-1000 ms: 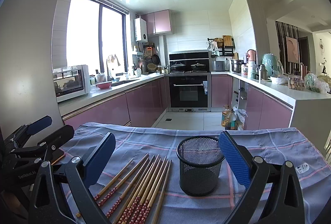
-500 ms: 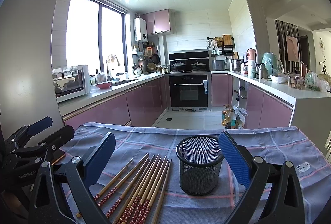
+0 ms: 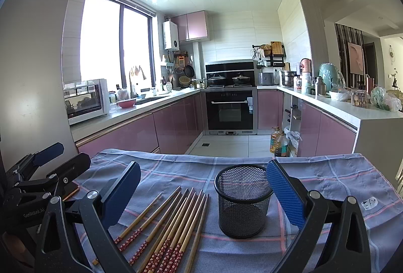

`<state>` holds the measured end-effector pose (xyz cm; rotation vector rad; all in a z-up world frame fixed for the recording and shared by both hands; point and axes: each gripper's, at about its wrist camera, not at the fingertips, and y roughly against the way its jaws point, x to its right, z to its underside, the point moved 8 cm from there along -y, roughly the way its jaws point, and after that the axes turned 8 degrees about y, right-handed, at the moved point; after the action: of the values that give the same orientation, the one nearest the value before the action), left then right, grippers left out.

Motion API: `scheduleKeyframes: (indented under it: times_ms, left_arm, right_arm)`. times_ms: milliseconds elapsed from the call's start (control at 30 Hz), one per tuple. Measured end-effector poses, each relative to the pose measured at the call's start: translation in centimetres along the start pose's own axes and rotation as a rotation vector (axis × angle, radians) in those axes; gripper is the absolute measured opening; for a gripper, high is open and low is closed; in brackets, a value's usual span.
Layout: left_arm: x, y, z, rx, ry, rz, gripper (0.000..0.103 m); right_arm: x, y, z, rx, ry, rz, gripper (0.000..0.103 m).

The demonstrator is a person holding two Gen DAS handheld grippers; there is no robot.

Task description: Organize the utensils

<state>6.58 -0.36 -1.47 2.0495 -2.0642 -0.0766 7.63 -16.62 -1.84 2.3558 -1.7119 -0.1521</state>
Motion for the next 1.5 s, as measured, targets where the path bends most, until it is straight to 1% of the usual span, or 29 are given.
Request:
scheduleKeyframes:
  times_ms: [667, 967, 1067, 1167, 1233, 1267, 1333, 1367, 1400, 1433, 1467, 1500]
  left_arm:
    - [-0.1, -0.8, 0.4, -0.02, 0.001, -0.005, 0.097]
    - [0.1, -1.5, 0.5, -0.04, -0.002, -0.011, 0.097]
    - [-0.3, -2.1, 0.7, -0.058, -0.009, -0.011, 0.097]
    - [-0.9, -3.2, 1.3, -0.102, -0.015, -0.017, 0.097]
    - [-1.4, -4.4, 2.2, -0.153, -0.031, -0.028, 0.097]
    - [-1.6, -5.0, 2.7, -0.181, -0.041, -0.026, 0.097]
    - [-2.0, -6.2, 4.0, -0.24, -0.072, -0.039, 0.093]
    - [-2.3, -6.9, 4.6, -0.27, -0.083, -0.042, 0.09]
    - [-2.5, -7.6, 5.4, -0.306, -0.086, -0.036, 0.085]
    - [-2.6, -8.2, 6.2, -0.346, -0.083, -0.026, 0.083]
    - [-2.8, -8.8, 6.9, -0.378, -0.082, -0.017, 0.081]
    - [-3.0, -9.4, 7.6, -0.407, -0.083, -0.008, 0.076]
  right_arm:
    - [-0.1, -0.2, 0.4, -0.008, -0.002, -0.006, 0.097]
    - [0.1, -0.6, 0.4, -0.032, -0.018, -0.015, 0.097]
    - [0.0, -0.9, 1.0, -0.058, -0.015, -0.028, 0.097]
    - [-0.4, -1.4, 2.0, -0.111, -0.004, -0.06, 0.097]
    - [-0.7, -2.1, 3.3, -0.175, 0.013, -0.074, 0.095]
    - [-0.8, -2.5, 3.8, -0.206, 0.02, -0.08, 0.092]
    - [-0.9, -3.3, 5.1, -0.267, 0.021, -0.092, 0.086]
    - [-0.9, -3.9, 6.1, -0.313, 0.016, -0.096, 0.081]
    - [-0.8, -4.3, 6.6, -0.337, 0.012, -0.101, 0.075]
    - [-0.9, -4.8, 7.4, -0.375, 0.006, -0.111, 0.073]
    - [-0.9, -5.3, 8.1, -0.402, 0.003, -0.114, 0.067]
    - [-0.8, -5.6, 8.5, -0.42, 0.001, -0.115, 0.062]
